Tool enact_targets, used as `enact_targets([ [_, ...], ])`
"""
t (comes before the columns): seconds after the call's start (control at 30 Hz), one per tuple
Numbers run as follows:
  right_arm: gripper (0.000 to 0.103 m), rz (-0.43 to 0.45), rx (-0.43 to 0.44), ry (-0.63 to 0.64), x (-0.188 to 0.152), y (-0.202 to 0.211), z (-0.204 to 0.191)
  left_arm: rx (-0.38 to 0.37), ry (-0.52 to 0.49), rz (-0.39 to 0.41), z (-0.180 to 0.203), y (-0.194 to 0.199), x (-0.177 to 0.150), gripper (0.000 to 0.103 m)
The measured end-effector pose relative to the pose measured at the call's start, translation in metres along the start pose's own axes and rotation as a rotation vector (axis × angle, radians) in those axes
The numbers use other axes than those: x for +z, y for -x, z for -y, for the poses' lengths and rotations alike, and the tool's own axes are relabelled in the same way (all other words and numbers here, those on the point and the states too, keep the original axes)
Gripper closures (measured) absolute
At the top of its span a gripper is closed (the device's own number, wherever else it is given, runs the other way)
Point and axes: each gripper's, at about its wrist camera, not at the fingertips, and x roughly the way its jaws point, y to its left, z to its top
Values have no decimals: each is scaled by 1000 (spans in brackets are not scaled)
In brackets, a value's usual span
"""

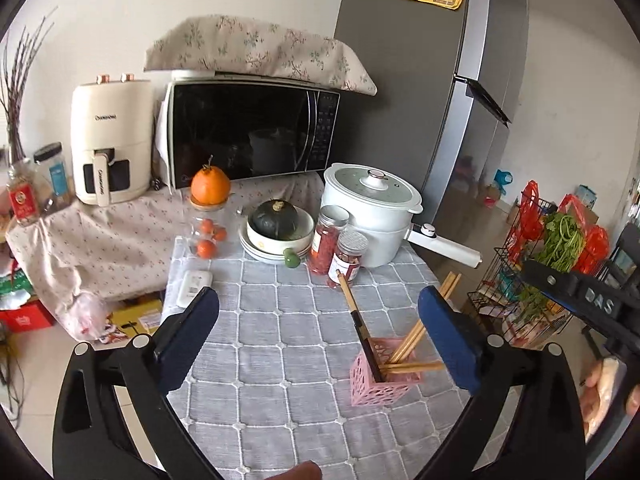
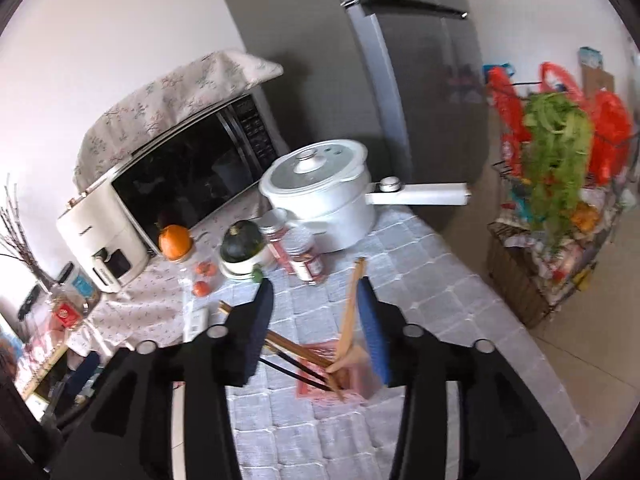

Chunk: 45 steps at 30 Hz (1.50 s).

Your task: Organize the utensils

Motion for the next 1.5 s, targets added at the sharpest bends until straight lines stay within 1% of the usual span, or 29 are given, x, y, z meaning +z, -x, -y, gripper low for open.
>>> enact_targets([
  [0.03, 50, 12, -22, -3, -5, 6, 4, 5, -6, 4, 2, 2, -1, 7],
  [0.07, 43, 20, -39, -11, -10, 11, 9, 8, -12, 10, 4, 6, -3, 7],
  [0.1, 39, 28, -43, -22, -14, 15, 14, 11, -16, 17, 5, 9, -5, 7],
  [0.2, 37, 40, -44, -72, -26, 29, 31, 28, -7, 40, 7, 19, -9, 7],
  [0.3, 37, 34, -42, -99, -35, 43, 47, 10, 39, 39, 0, 26, -11, 7],
  [0.37, 28, 4, -30, -126, -42, 47, 60, -7, 77, 34, -5, 29, -14, 7],
  [0.4, 26, -35, -14, -166, -48, 47, 73, -14, 91, 29, -7, 31, -14, 7],
  [0.47, 26, -150, 26, -298, -67, 37, 102, -23, 89, 24, -7, 32, -14, 7],
  [0.53, 26, -323, 136, -526, -108, 17, 138, -31, 83, 25, -6, 33, -14, 7],
  [0.6, 26, -429, 183, -693, -150, 1, 159, -47, 73, 18, -3, 33, -15, 7],
  [0.63, 26, -459, 190, -758, -167, -4, 165, -52, 68, 14, -2, 32, -15, 7],
  [0.67, 26, -506, 180, -850, -191, -14, 174, -57, 60, 9, 0, 32, -16, 7],
  [0.73, 26, -569, 139, -962, -218, -26, 184, -63, 47, 4, 0, 32, -17, 7],
  [0.77, 26, -585, 81, -1025, -230, -31, 192, -64, 45, 5, -1, 33, -17, 7],
  [0.83, 26, -556, -13, -1071, -239, -29, 200, -71, 55, 0, -6, 32, -18, 7],
  [0.93, 26, -501, -91, -1143, -237, -34, 208, -83, 68, -28, -11, 25, -18, 7],
  [0.97, 26, -498, -109, -1152, -234, -38, 210, -88, 78, -43, -13, 22, -19, 7],
  [1.03, 32, -527, -182, -1129, -225, -54, 208, -104, 92, -70, -16, 17, -19, 7],
  [1.07, 40, -579, -251, -1107, -222, -68, 207, -114, 96, -84, -17, 14, -19, 7],
  [1.1, 44, -581, -285, -1099, -218, -72, 205, -118, 98, -93, -18, 12, -19, 7],
  [1.13, 50, -608, -345, -1073, -210, -81, 200, -122, 103, -105, -19, 9, -18, 7],
  [1.2, 58, -650, -445, -1018, -202, -90, 192, -131, 117, -124, -22, 6, -18, 7],
  [1.23, 61, -656, -476, -992, -200, -92, 189, -138, 126, -133, -24, 4, -17, 7],
  [1.3, 75, -655, -539, -932, -197, -92, 180, -152, 143, -143, -28, 2, -16, 7],
  [1.33, 79, -650, -545, -922, -198, -90, 179, -153, 148, -144, -31, 2, -16, 7],
  [1.37, 85, -635, -536, -913, -200, -86, 179, -150, 157, -144, -36, 2, -15, 7],
  [1.4, 90, -623, -515, -910, -201, -83, 180, -147, 166, -147, -39, 1, -15, 7],
  [1.47, 96, -592, -455, -931, -205, -76, 185, -144, 189, -154, -49, 0, -15, 7],
  [1.5, 97, -574, -421, -947, -207, -70, 187, -141, 204, -158, -55, 1, -14, 7],
])
